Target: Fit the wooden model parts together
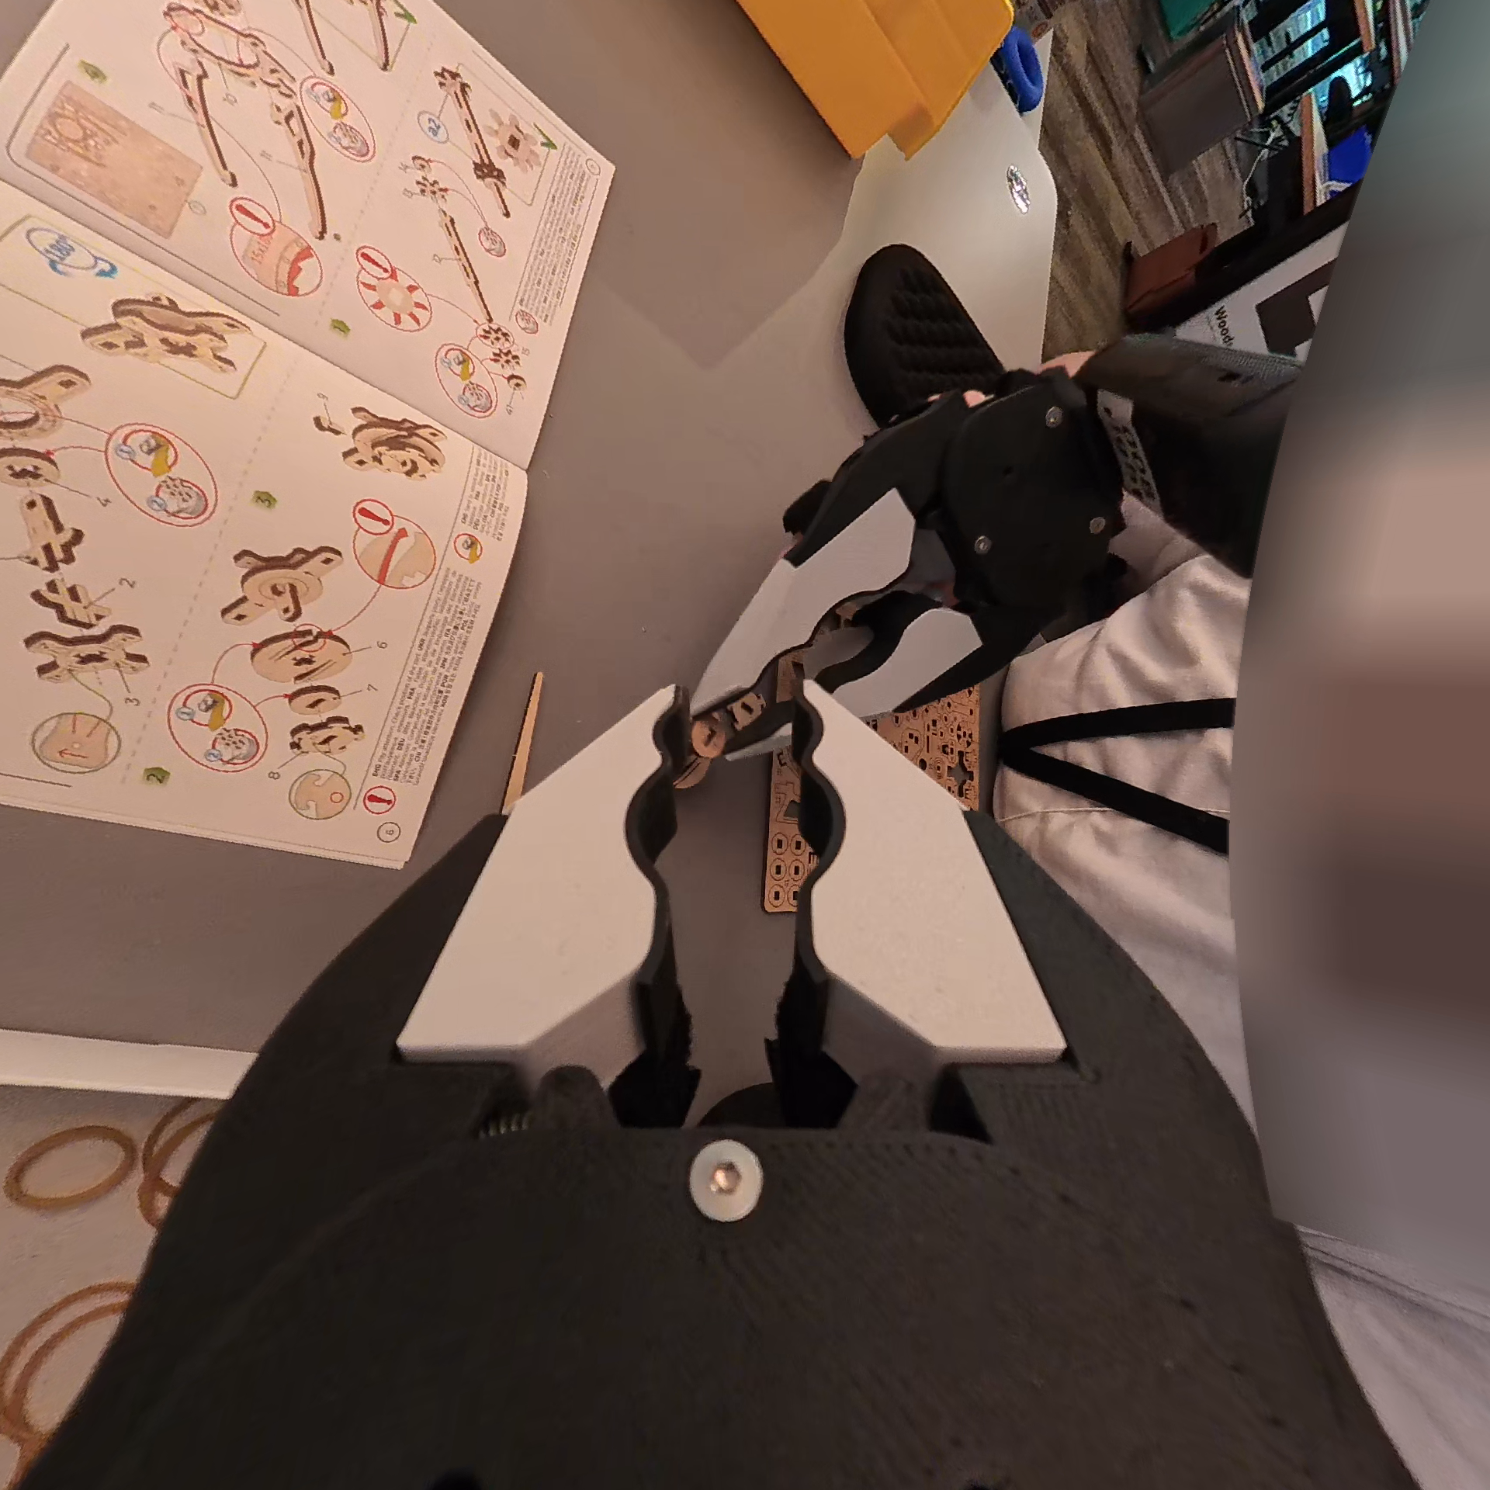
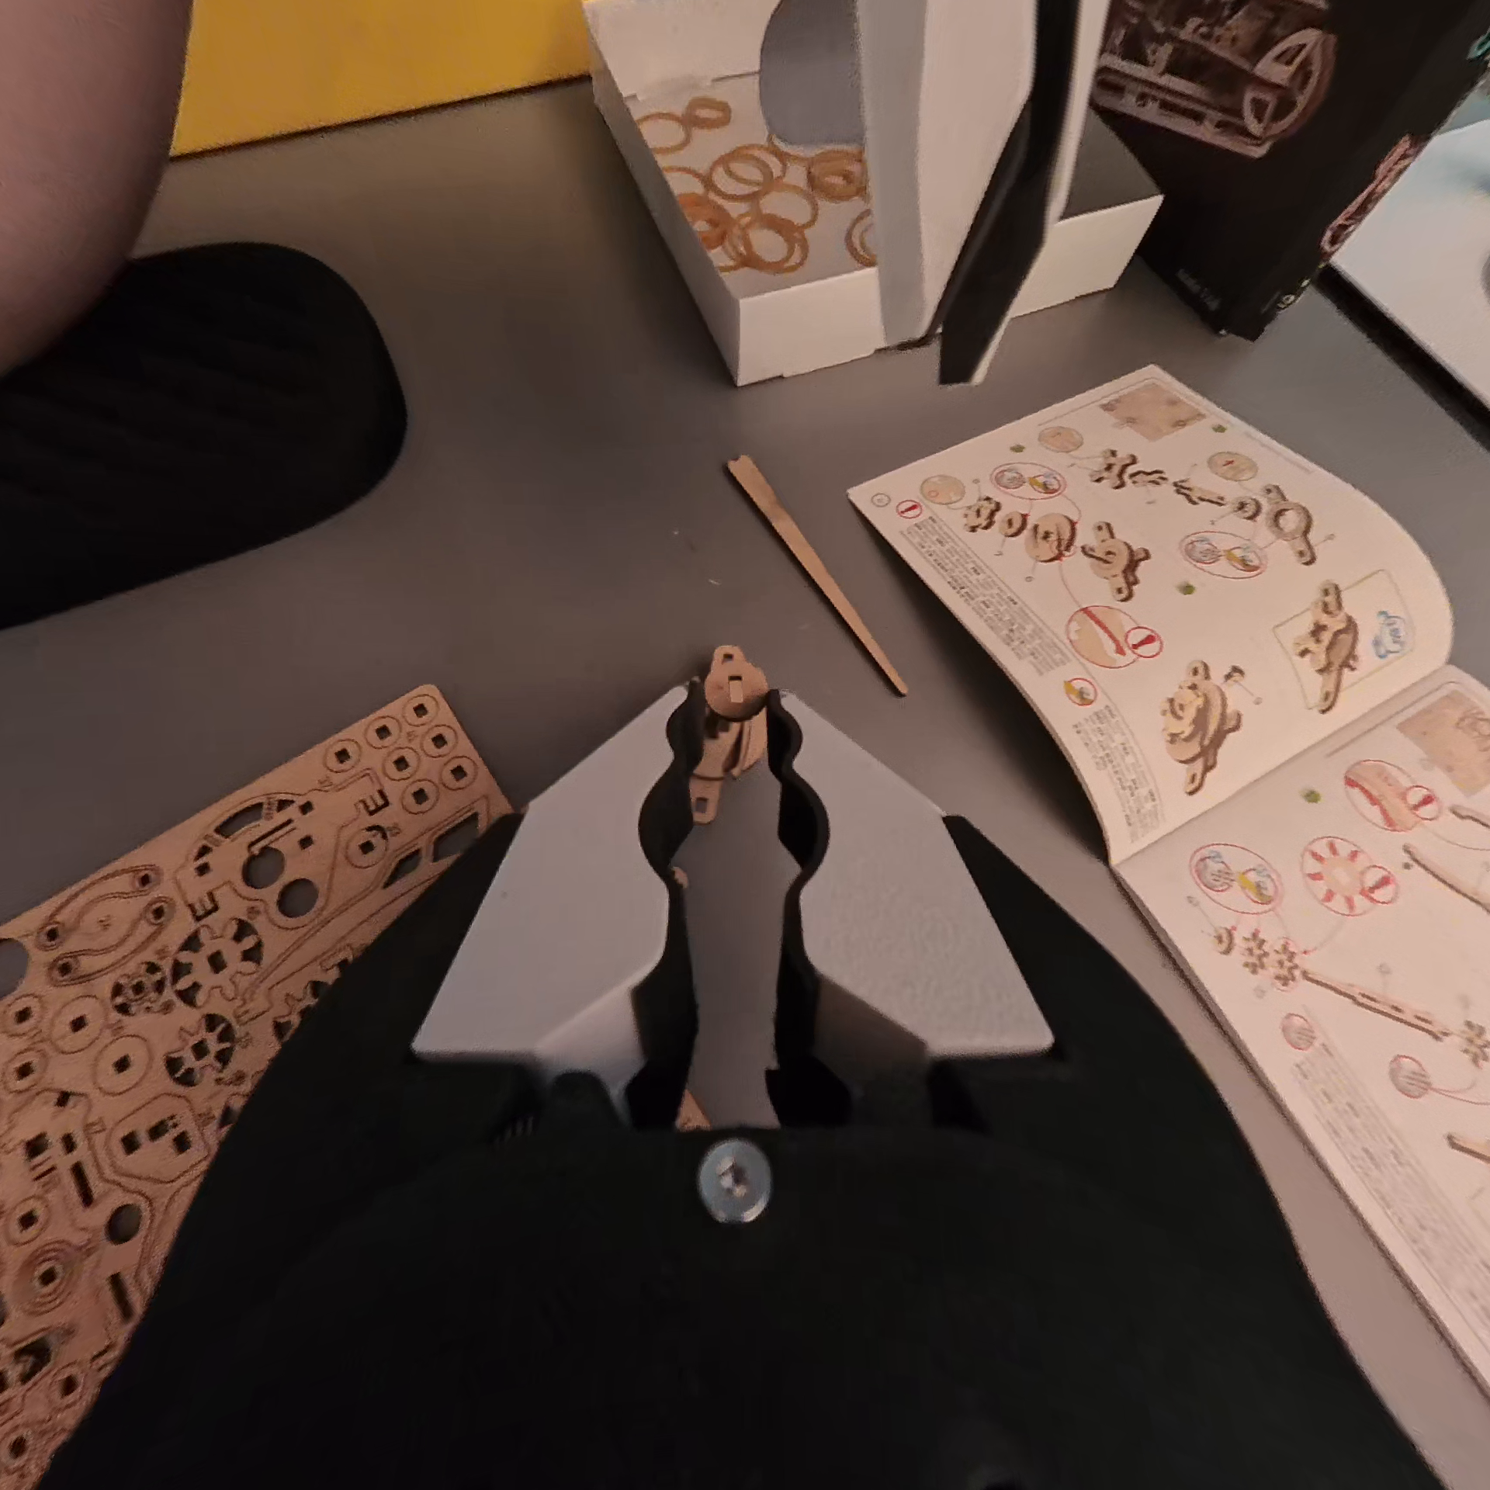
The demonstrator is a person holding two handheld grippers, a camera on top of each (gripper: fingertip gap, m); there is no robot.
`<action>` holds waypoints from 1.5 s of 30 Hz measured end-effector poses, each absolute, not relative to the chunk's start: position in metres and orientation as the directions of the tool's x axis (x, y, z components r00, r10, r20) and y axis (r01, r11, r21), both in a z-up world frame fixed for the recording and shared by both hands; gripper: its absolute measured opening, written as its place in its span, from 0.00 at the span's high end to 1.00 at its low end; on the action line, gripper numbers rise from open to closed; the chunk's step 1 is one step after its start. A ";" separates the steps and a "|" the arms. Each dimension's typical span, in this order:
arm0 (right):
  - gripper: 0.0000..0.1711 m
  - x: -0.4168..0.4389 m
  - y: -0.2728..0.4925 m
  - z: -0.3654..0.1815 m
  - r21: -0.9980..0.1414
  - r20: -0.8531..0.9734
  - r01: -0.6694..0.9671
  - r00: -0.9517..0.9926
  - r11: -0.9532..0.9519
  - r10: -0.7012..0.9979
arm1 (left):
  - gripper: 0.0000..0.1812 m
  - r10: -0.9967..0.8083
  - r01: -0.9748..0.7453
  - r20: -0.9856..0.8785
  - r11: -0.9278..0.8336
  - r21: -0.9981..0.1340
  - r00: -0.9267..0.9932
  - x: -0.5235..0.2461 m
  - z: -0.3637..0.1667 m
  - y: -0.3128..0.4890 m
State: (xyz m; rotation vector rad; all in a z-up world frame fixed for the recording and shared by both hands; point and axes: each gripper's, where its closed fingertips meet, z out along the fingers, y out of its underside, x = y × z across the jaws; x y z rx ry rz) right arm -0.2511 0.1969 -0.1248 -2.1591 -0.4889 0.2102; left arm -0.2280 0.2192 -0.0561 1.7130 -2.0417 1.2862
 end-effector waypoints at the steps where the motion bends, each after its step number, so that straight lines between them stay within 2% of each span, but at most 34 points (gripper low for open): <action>1: 0.92 -0.254 0.196 -0.125 -0.805 0.005 0.253 0.907 -0.536 0.421 | 0.87 -0.714 -0.871 0.624 -0.039 -0.490 -0.319 -0.228 -0.056 0.219; 10: 0.92 -0.254 0.194 -0.136 -0.774 0.047 0.305 0.902 -0.555 0.430 | 0.87 -0.711 -0.869 0.626 -0.043 -0.493 -0.320 -0.229 -0.054 0.219; 36: 0.92 -0.258 0.193 -0.137 -0.781 0.002 0.267 0.906 -0.565 0.424 | 0.88 -0.712 -0.865 0.618 -0.029 -0.501 -0.334 -0.230 -0.051 0.215; 45: 0.92 -0.252 0.193 -0.138 -0.752 0.151 0.456 0.821 -0.475 0.550 | 0.88 -0.708 -0.865 0.620 -0.028 -0.501 -0.337 -0.230 -0.051 0.214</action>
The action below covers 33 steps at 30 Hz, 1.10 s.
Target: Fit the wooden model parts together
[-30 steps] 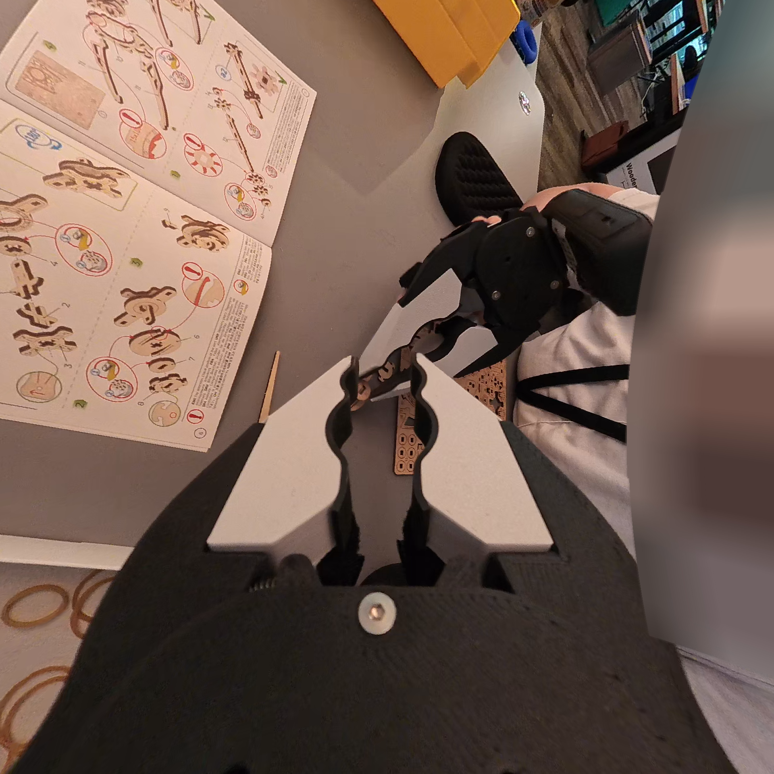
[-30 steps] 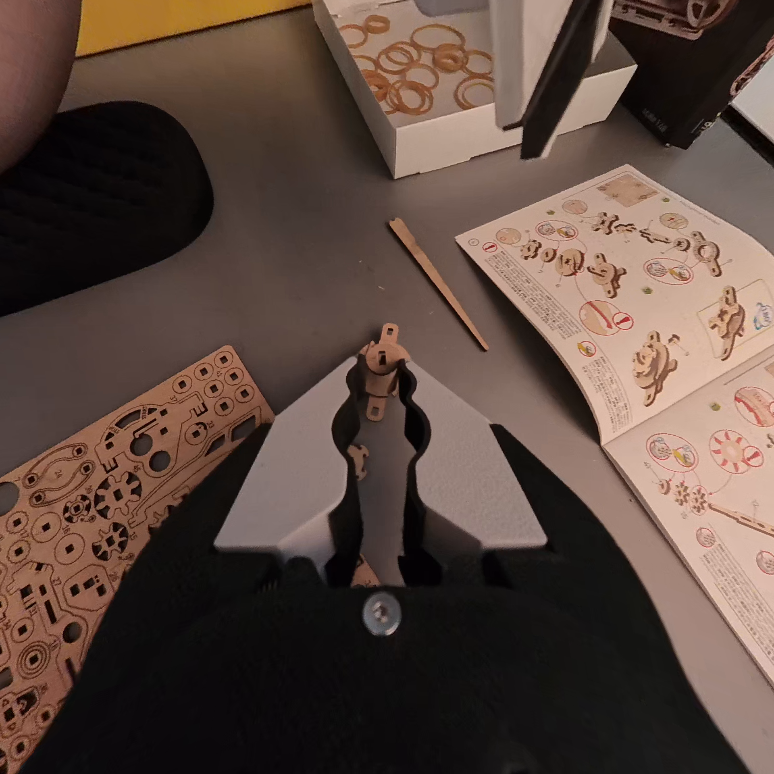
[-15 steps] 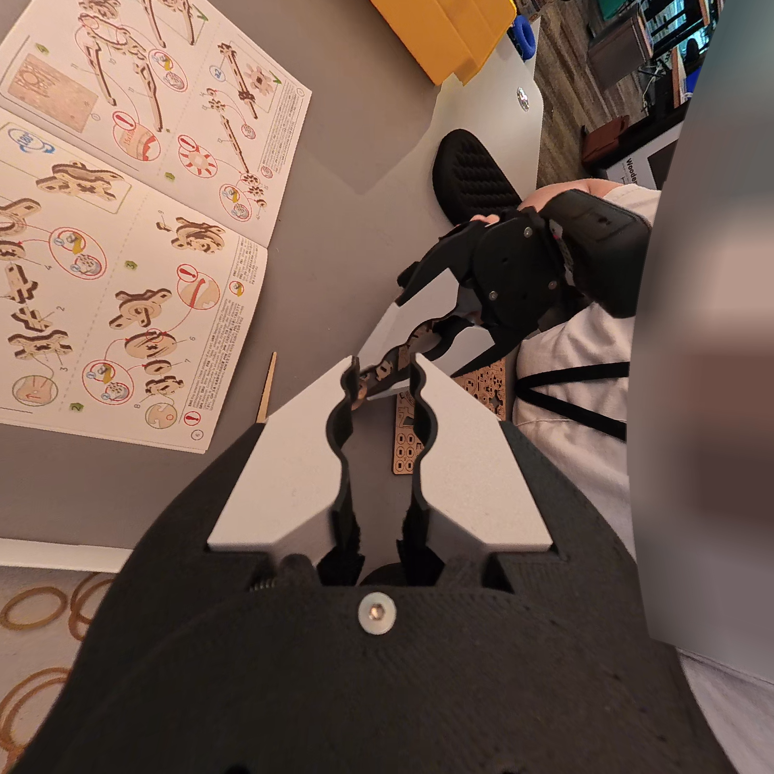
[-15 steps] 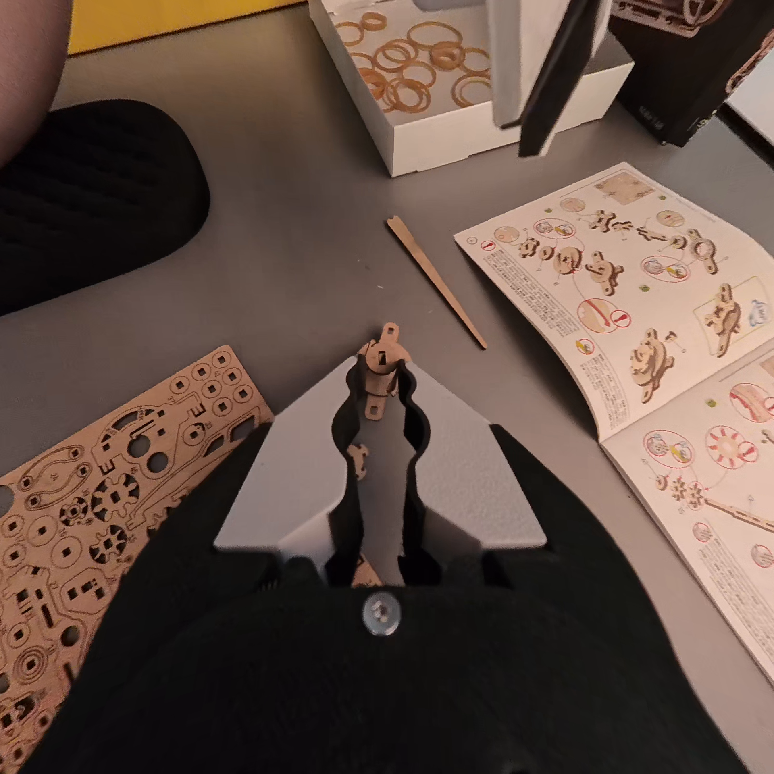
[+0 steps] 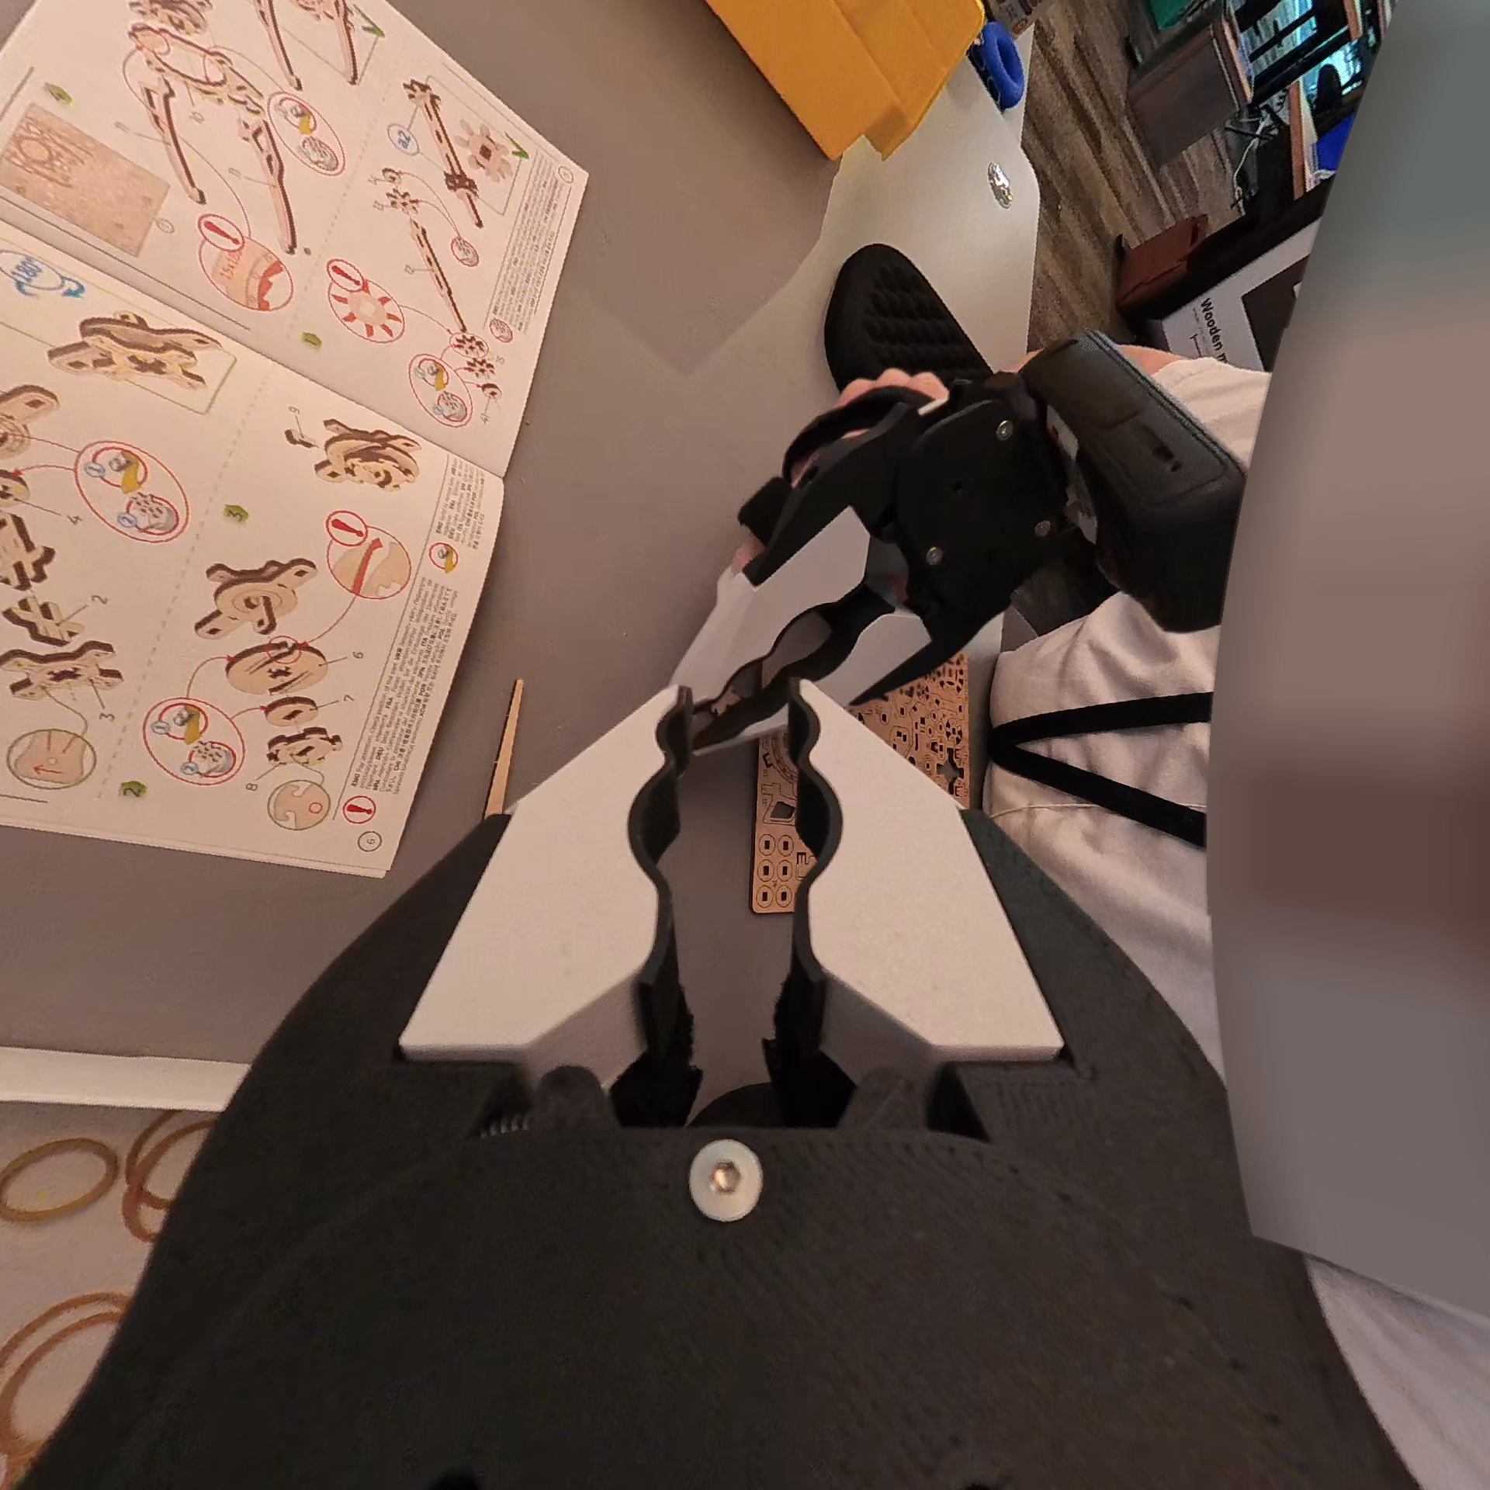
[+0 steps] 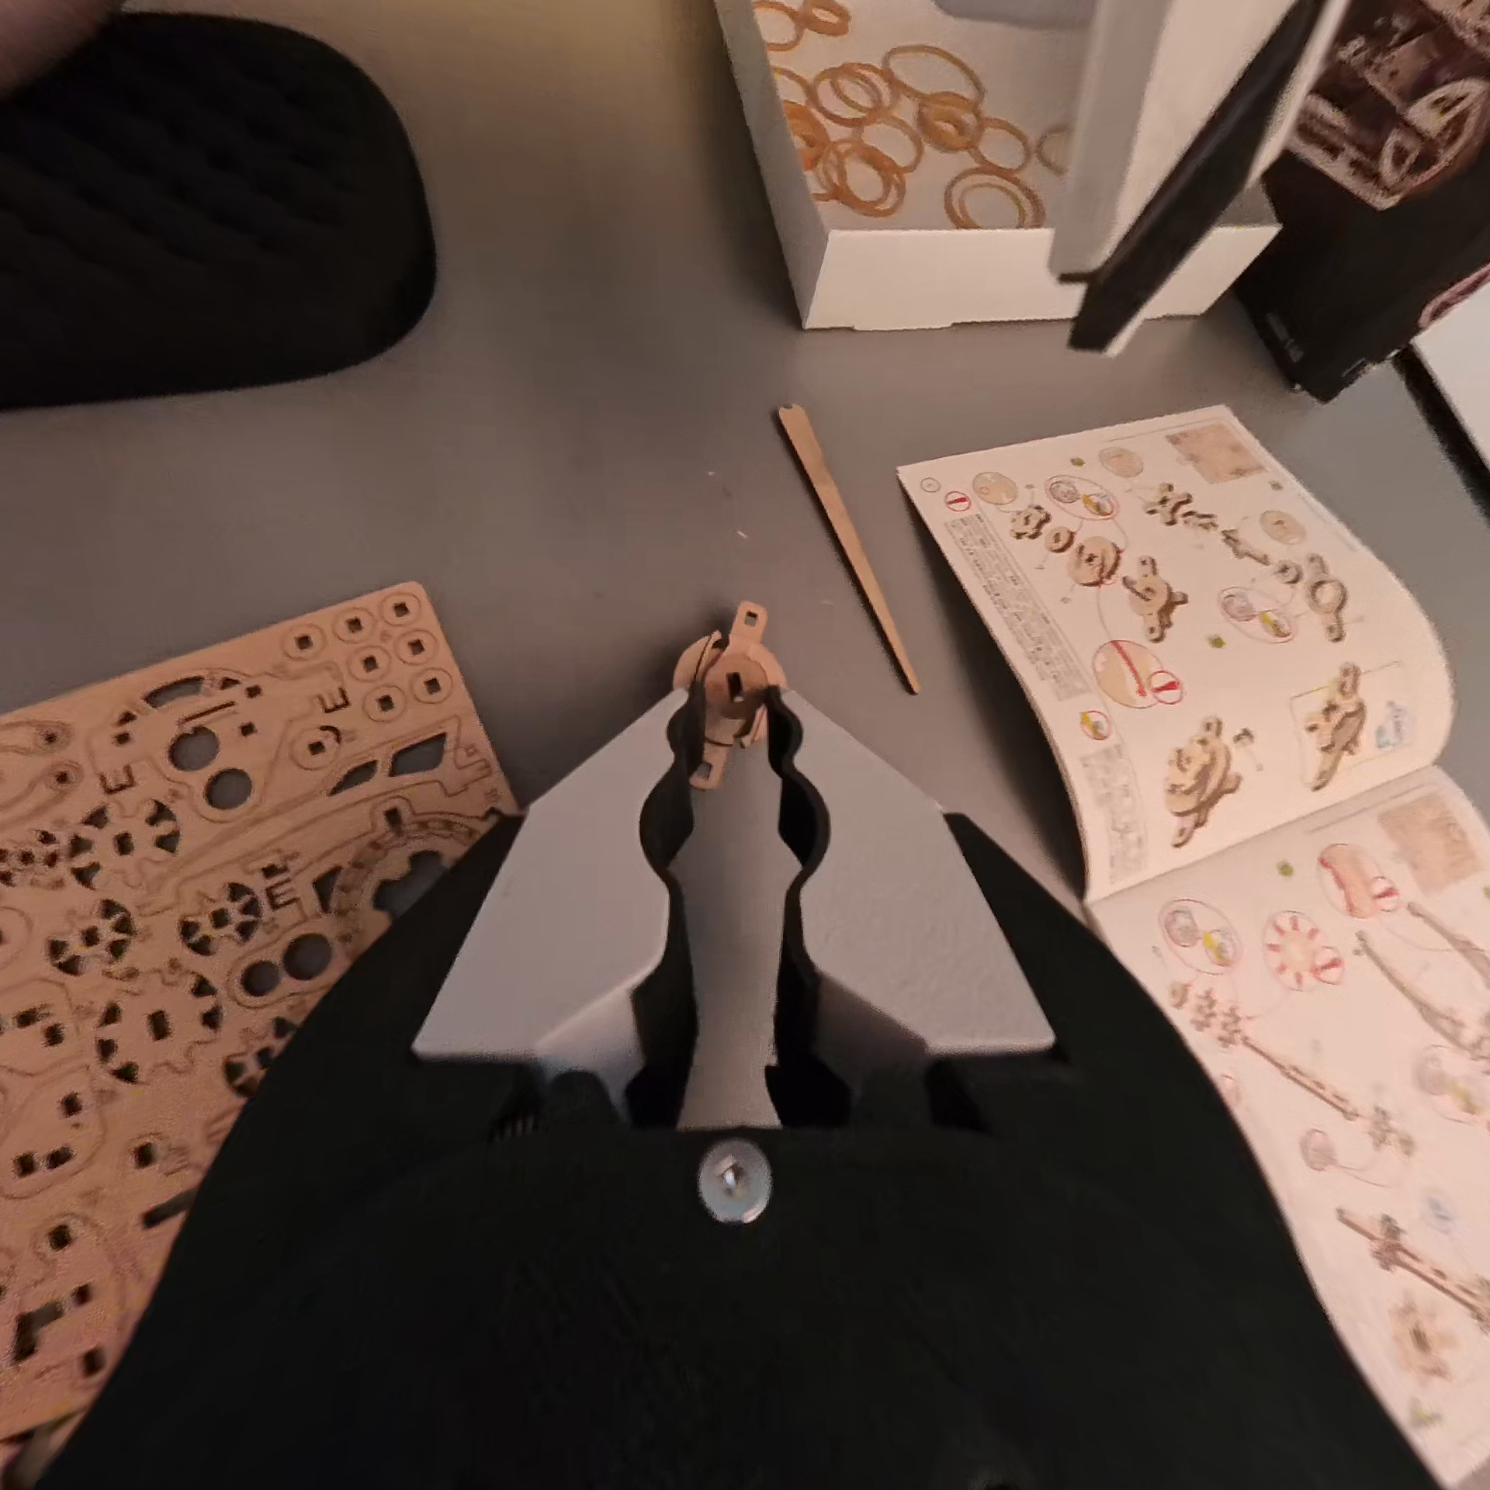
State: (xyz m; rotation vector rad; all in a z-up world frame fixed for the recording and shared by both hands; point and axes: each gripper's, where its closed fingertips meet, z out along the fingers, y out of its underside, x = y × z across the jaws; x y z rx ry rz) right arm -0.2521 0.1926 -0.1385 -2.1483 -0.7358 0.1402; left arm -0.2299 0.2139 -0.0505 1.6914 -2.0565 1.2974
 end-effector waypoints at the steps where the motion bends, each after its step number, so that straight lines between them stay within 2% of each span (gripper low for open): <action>1: 0.92 -0.253 0.192 -0.138 -0.753 0.162 0.470 0.810 -0.460 0.564 | 0.88 -0.708 -0.865 0.621 -0.027 -0.501 -0.337 -0.230 -0.051 0.214; 4: 0.92 -0.254 0.192 -0.129 -0.772 0.170 0.467 0.806 -0.431 0.567 | 0.88 -0.706 -0.865 0.622 -0.027 -0.501 -0.338 -0.230 -0.050 0.213; 9: 0.92 -0.255 0.194 -0.122 -0.800 0.082 0.359 0.859 -0.480 0.506 | 0.88 -0.708 -0.861 0.620 -0.033 -0.508 -0.339 -0.230 -0.048 0.215; 21: 0.92 -0.254 0.194 -0.139 -0.755 0.055 0.335 0.889 -0.563 0.455 | 0.88 -0.707 -0.876 0.630 -0.030 -0.482 -0.322 -0.229 -0.056 0.214; 33: 0.92 -0.256 0.195 -0.137 -0.750 0.069 0.352 0.884 -0.560 0.463 | 0.88 -0.697 -0.902 0.653 -0.019 -0.432 -0.298 -0.233 -0.066 0.213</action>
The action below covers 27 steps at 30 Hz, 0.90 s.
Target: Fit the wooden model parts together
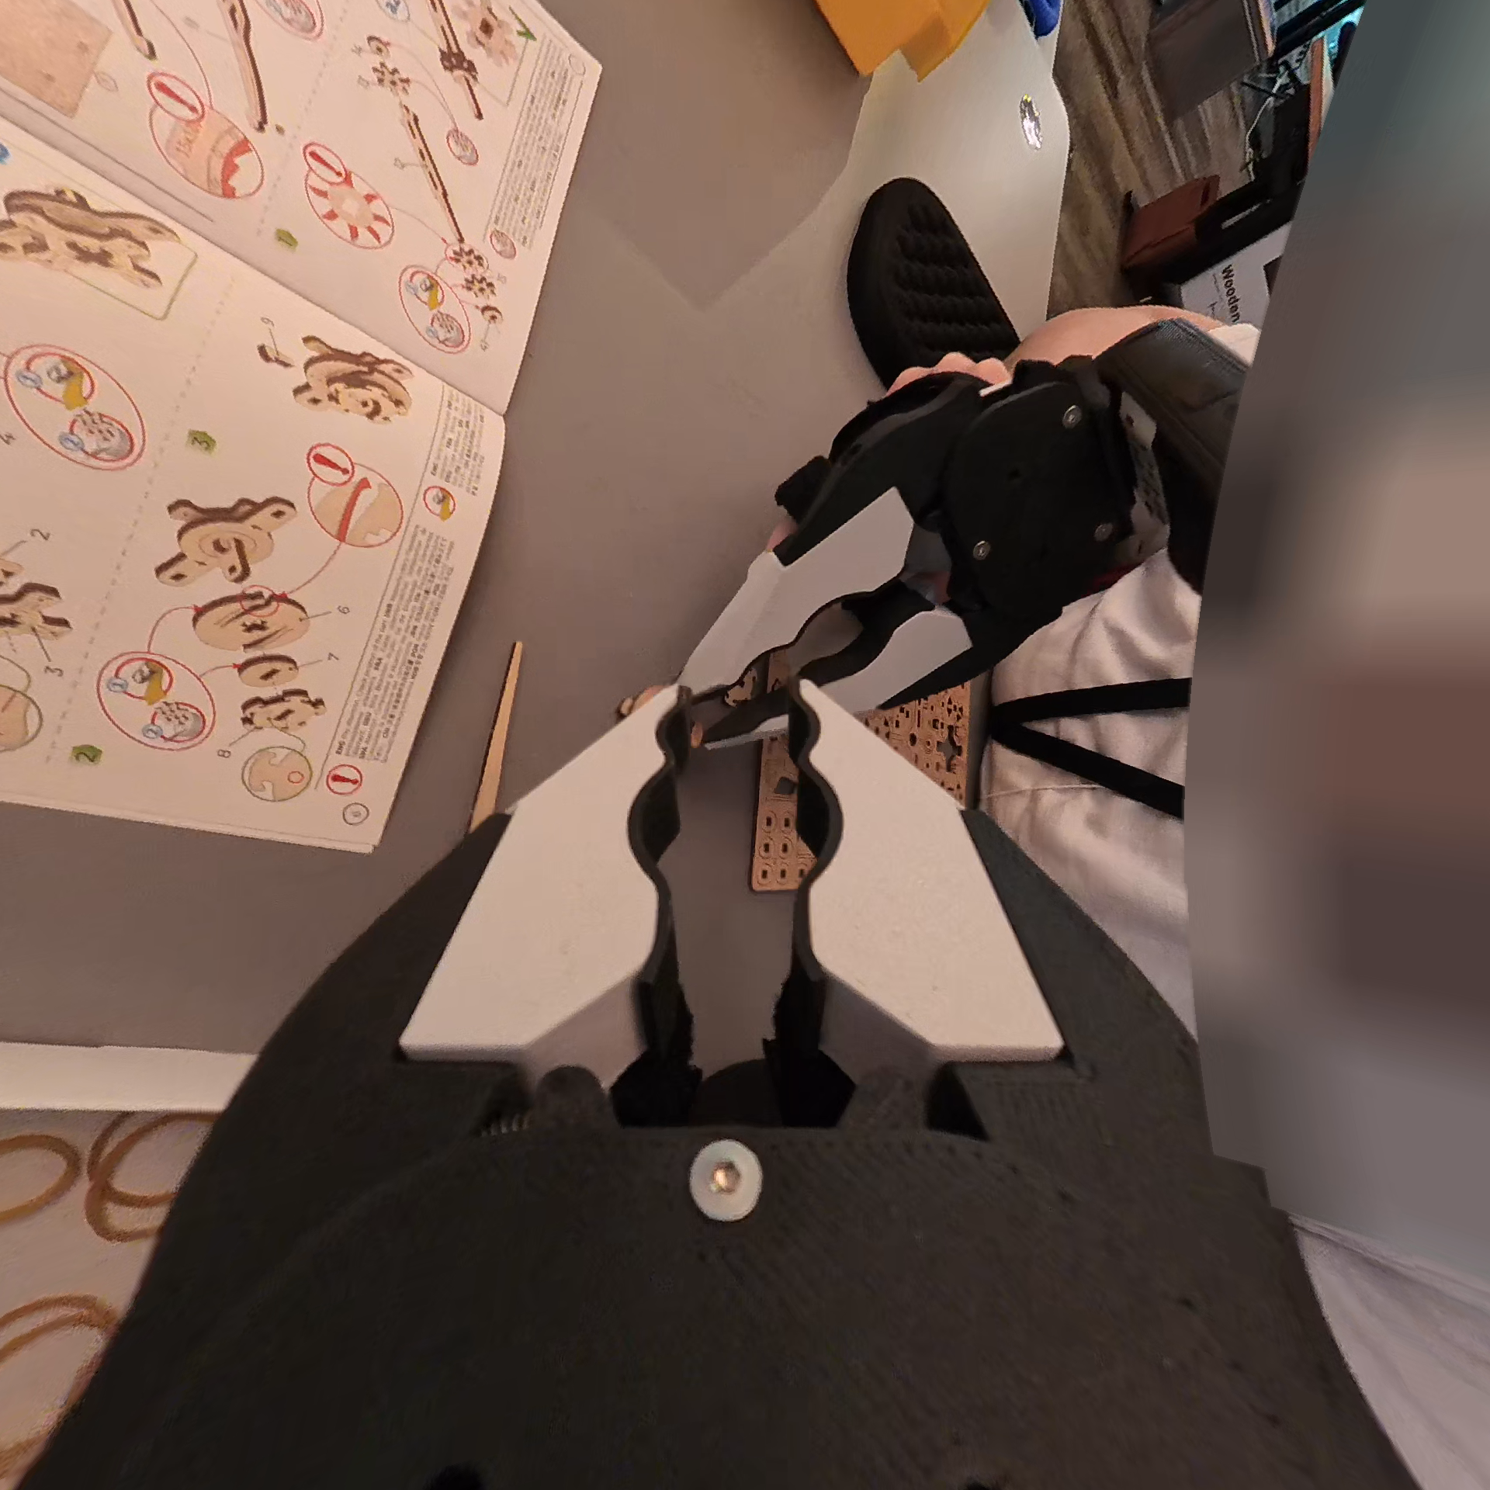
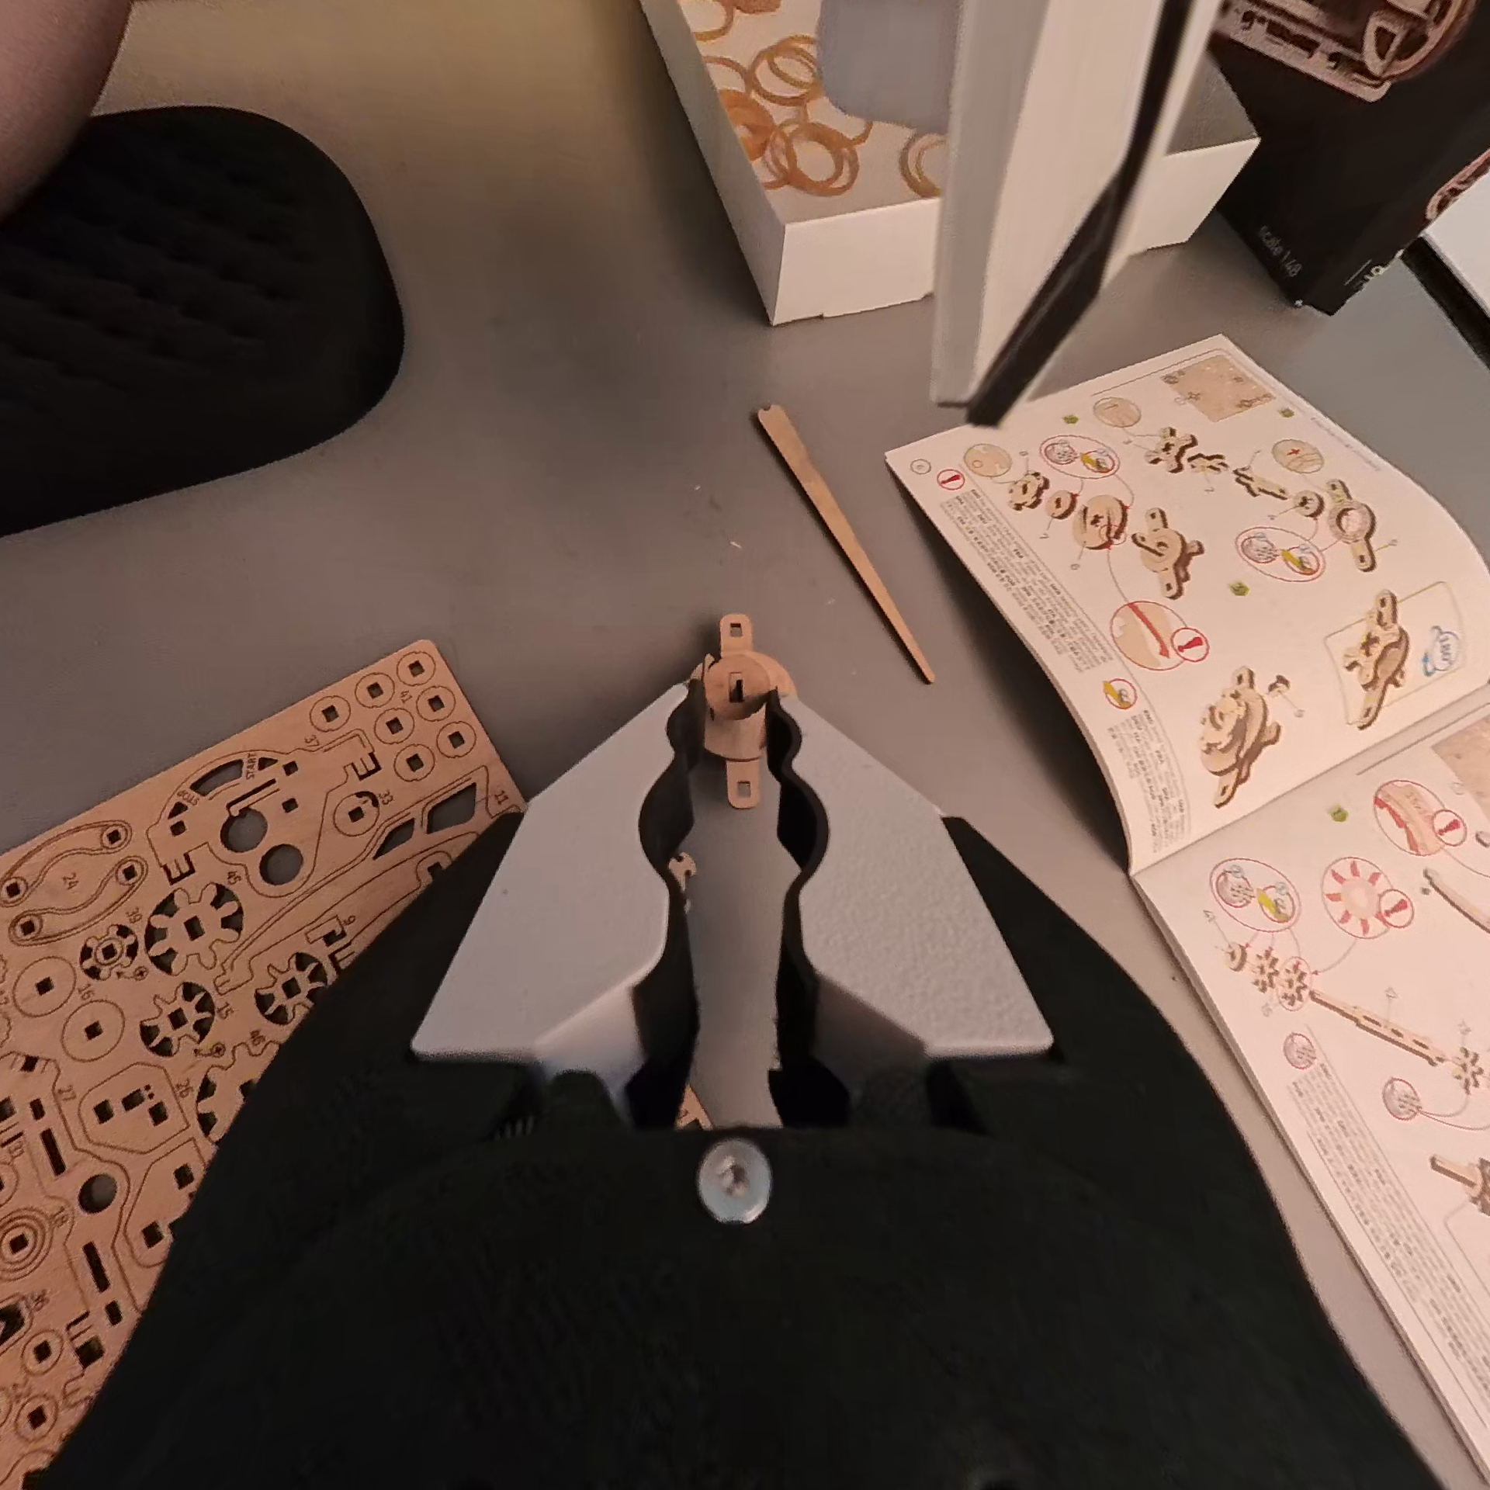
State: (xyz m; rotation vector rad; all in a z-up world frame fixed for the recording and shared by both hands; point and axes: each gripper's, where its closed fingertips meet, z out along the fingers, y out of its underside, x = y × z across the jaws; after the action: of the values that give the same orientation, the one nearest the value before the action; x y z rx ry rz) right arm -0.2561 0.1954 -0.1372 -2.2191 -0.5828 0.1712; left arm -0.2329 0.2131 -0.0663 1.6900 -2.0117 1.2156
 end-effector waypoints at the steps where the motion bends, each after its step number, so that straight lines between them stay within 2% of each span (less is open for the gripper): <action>1: 0.92 -0.255 0.196 -0.137 -0.750 0.073 0.354 0.884 -0.559 0.461 | 0.88 -0.693 -0.905 0.662 -0.030 -0.424 -0.286 -0.235 -0.066 0.214; 4: 0.92 -0.253 0.197 -0.137 -0.746 0.078 0.358 0.885 -0.562 0.460 | 0.91 -0.701 -0.881 0.662 -0.103 -0.461 -0.264 -0.234 -0.062 0.220; 8: 0.92 -0.250 0.198 -0.136 -0.742 0.101 0.381 0.877 -0.552 0.471 | 0.90 -0.728 -0.854 0.638 -0.143 -0.500 -0.252 -0.241 -0.080 0.216; 12: 0.92 -0.255 0.195 -0.137 -0.731 0.089 0.409 0.851 -0.546 0.518 | 0.88 -0.688 -0.830 0.689 -0.231 -0.507 -0.229 -0.244 -0.097 0.201; 16: 0.92 -0.259 0.192 -0.137 -0.718 0.073 0.432 0.826 -0.546 0.558 | 0.86 -0.723 -0.854 0.660 -0.198 -0.481 -0.204 -0.250 -0.108 0.195; 22: 0.92 -0.256 0.190 -0.139 -0.665 0.137 0.533 0.775 -0.523 0.617 | 0.89 -0.748 -0.902 0.628 -0.097 -0.421 -0.213 -0.263 -0.125 0.184; 25: 0.92 -0.251 0.190 -0.133 -0.644 0.197 0.587 0.747 -0.491 0.635 | 0.89 -0.721 -0.909 0.664 -0.116 -0.399 -0.199 -0.263 -0.126 0.187; 27: 0.92 -0.253 0.191 -0.123 -0.663 0.175 0.584 0.729 -0.468 0.661 | 0.89 -0.695 -0.913 0.690 -0.121 -0.389 -0.202 -0.264 -0.124 0.186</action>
State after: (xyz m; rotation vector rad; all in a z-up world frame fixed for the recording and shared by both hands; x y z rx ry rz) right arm -0.2533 0.1906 -0.1226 -2.1995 -0.9363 0.1364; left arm -0.2640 0.1858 -0.1242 1.7981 -1.8901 1.2268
